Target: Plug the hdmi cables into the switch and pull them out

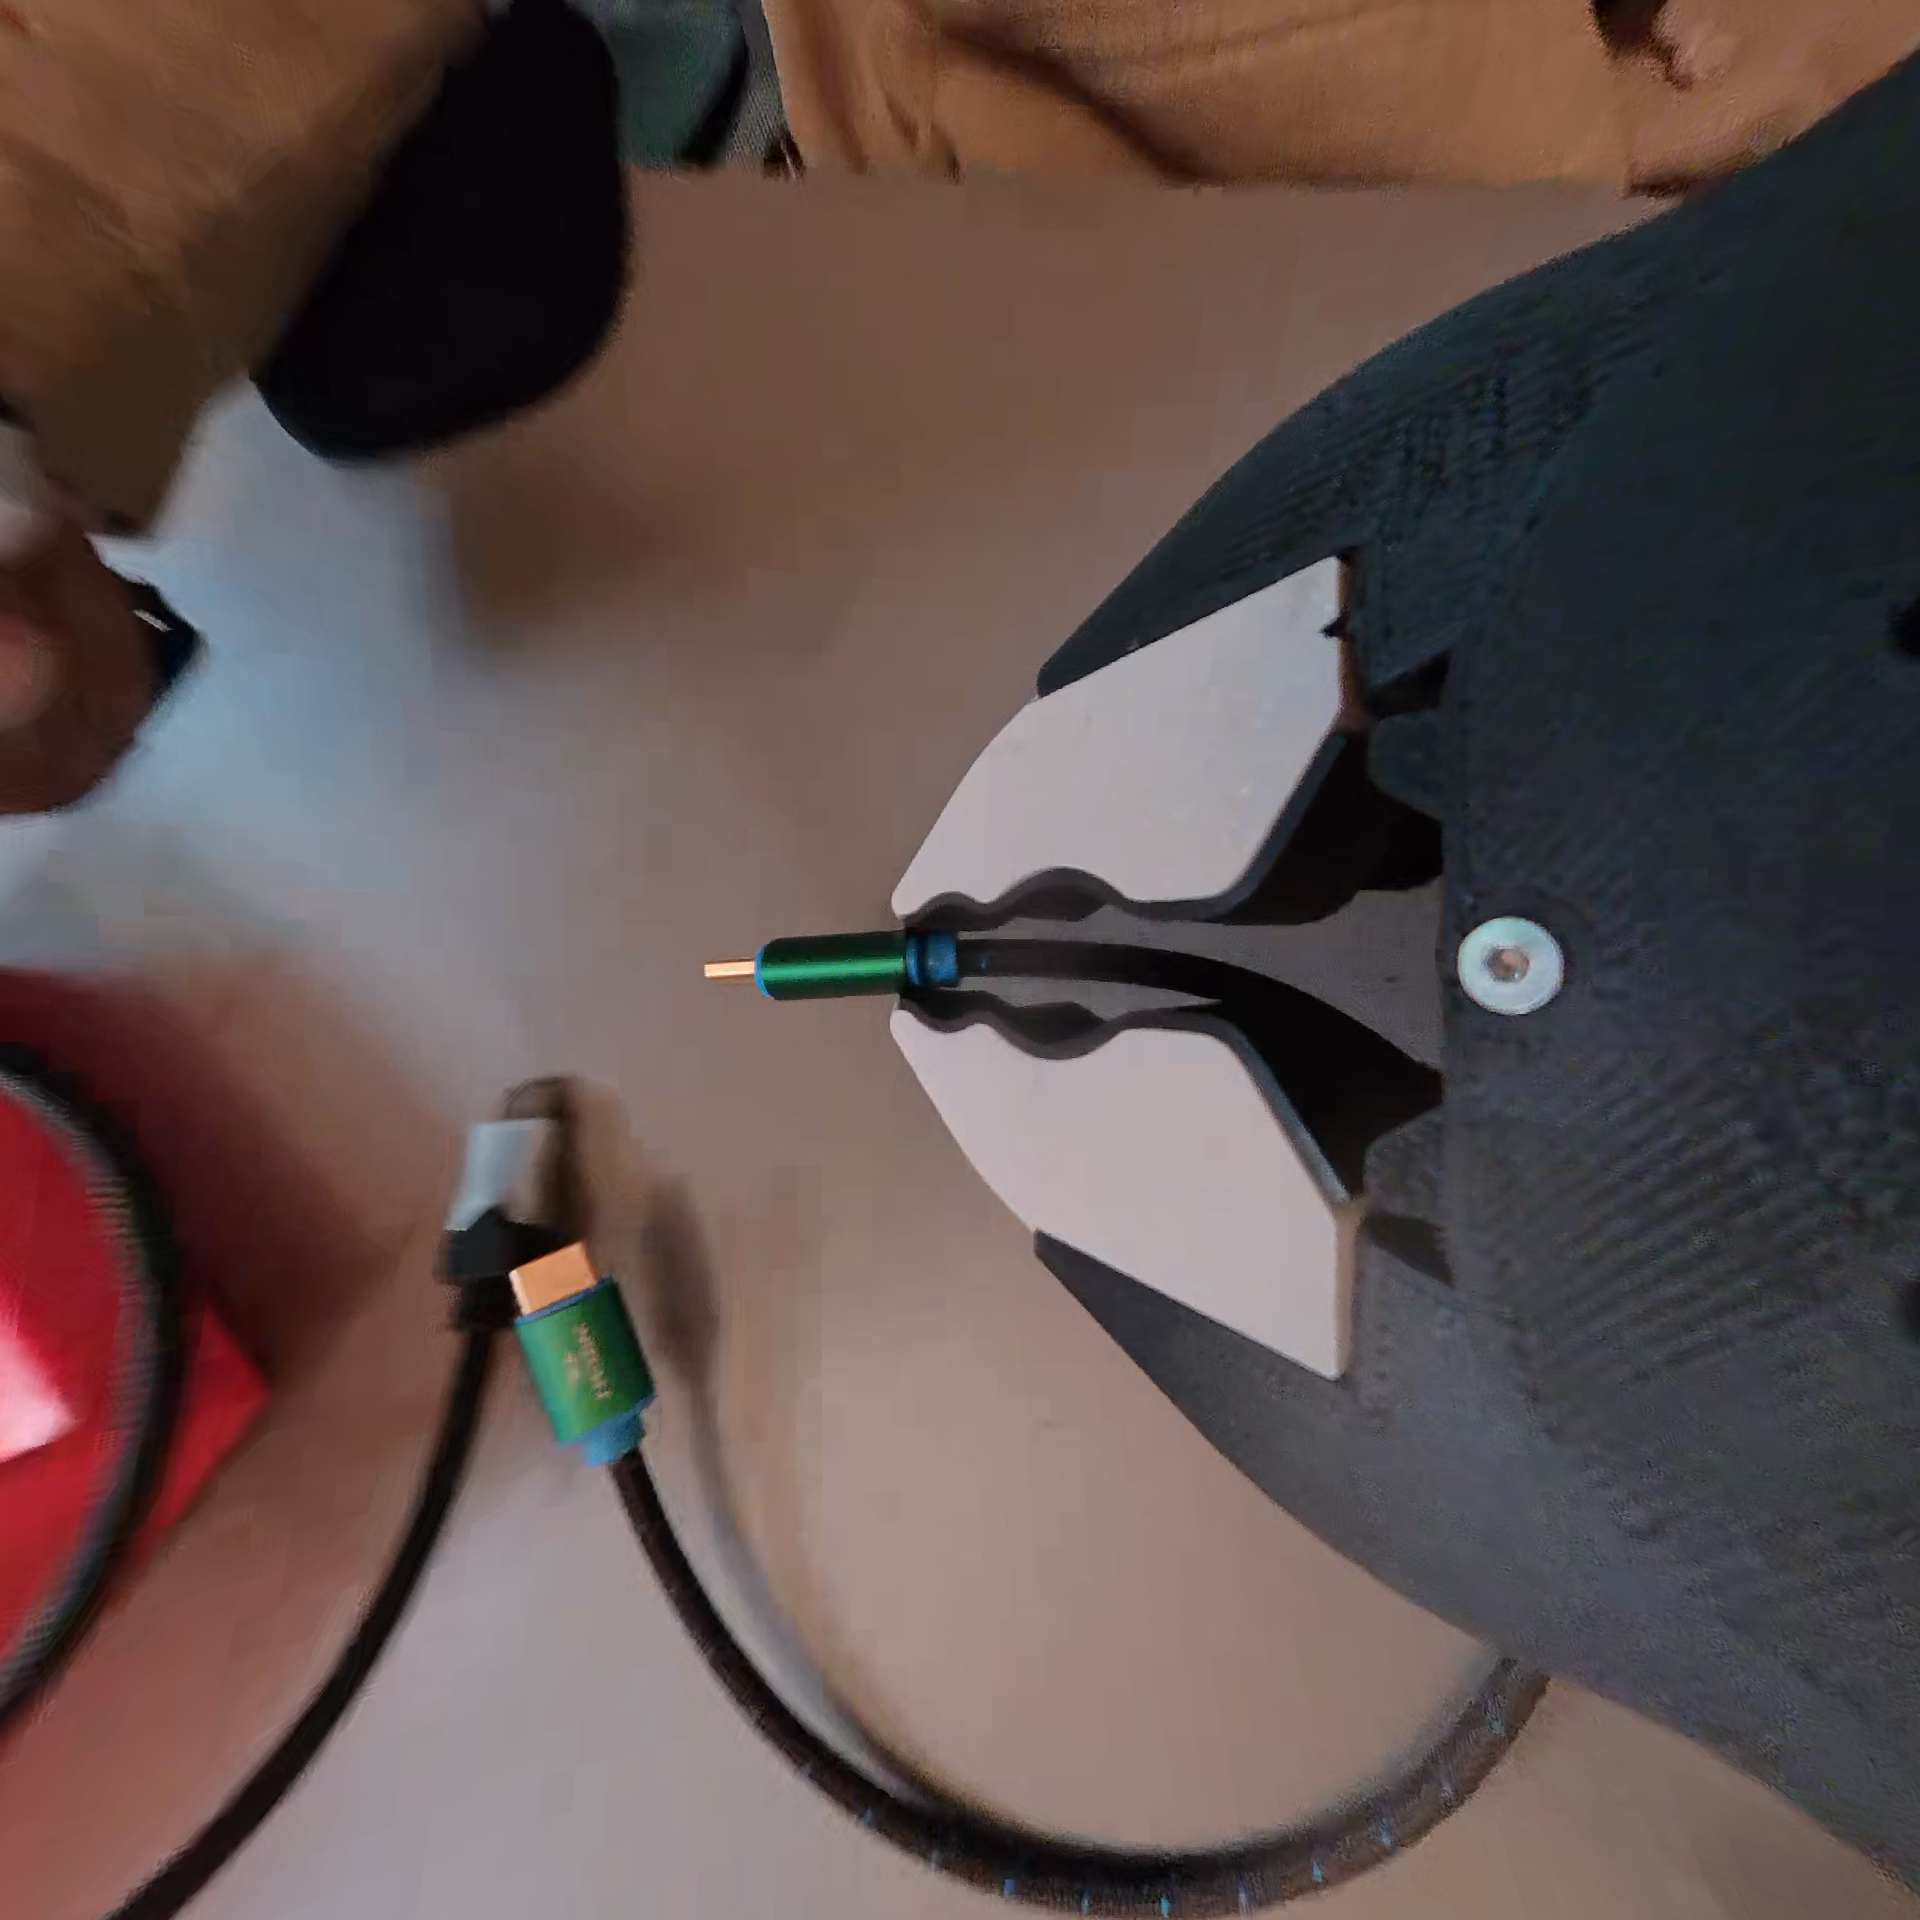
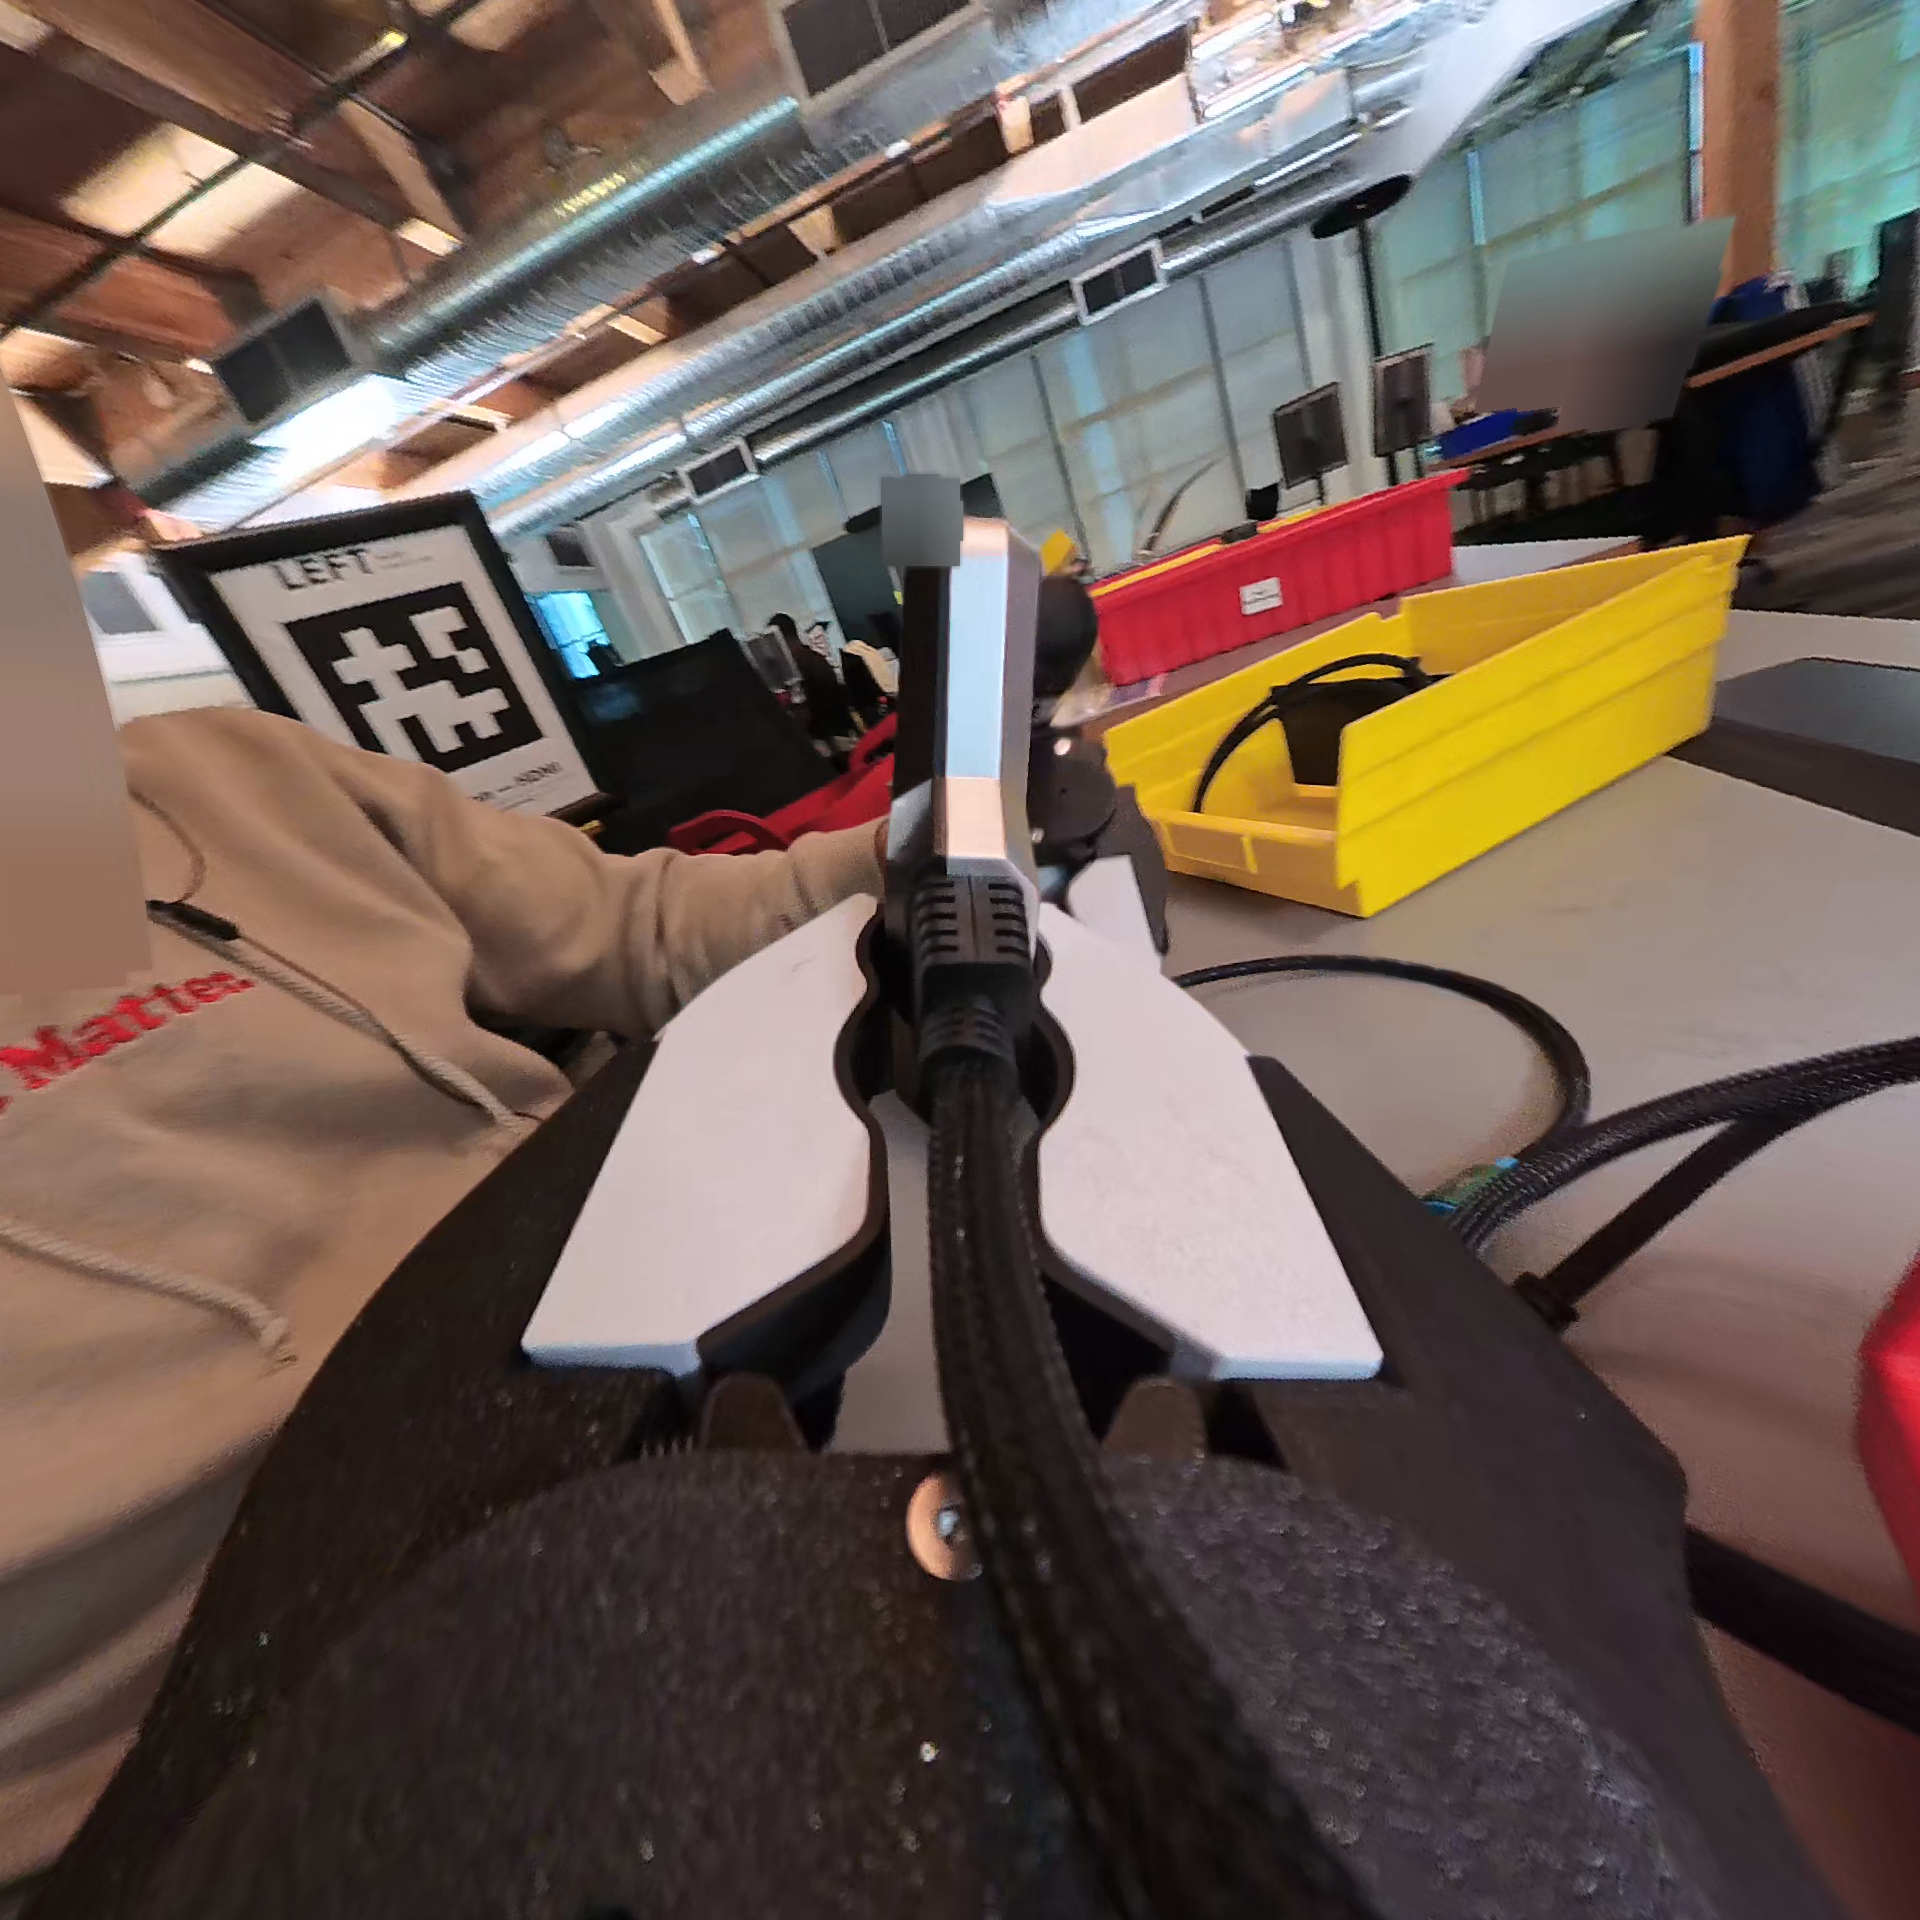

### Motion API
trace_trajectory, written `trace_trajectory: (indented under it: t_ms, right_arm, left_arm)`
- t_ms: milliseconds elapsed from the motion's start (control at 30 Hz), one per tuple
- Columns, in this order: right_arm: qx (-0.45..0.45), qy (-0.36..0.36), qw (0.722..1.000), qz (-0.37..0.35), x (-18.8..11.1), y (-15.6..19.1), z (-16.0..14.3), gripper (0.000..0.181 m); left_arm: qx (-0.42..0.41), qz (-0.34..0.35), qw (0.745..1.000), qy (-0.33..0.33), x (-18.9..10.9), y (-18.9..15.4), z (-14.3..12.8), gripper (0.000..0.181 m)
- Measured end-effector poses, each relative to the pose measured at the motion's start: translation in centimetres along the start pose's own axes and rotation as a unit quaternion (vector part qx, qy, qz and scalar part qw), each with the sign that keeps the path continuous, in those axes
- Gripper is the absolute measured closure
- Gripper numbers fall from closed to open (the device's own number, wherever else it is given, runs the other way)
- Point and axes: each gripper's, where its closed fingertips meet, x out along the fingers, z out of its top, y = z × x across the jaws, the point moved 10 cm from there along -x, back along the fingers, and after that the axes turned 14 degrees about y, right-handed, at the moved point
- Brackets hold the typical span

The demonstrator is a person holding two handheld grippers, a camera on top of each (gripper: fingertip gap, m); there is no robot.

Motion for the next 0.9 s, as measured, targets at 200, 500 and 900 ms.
trace_trajectory:
  t_ms: [200, 500, 900]
  right_arm:
    - [0.001, 0.024, 0.999, 0.023, 0.4, 0.3, -0.2, 0.160]
    - [0.004, 0.069, 0.998, -0.007, 1.4, -0.1, -1.2, 0.160]
    - [0.007, 0.064, 0.998, -0.013, 2.4, -0.2, -1.6, 0.160]
  left_arm:
    - [0.043, -0.069, 0.997, -0.015, -4.3, -1.5, 3.8, 0.170]
    - [0.070, -0.062, 0.996, 0.013, -3.0, -2.3, 5.1, 0.170]
    - [0.057, -0.091, 0.994, 0.009, -2.0, -2.1, 4.3, 0.170]
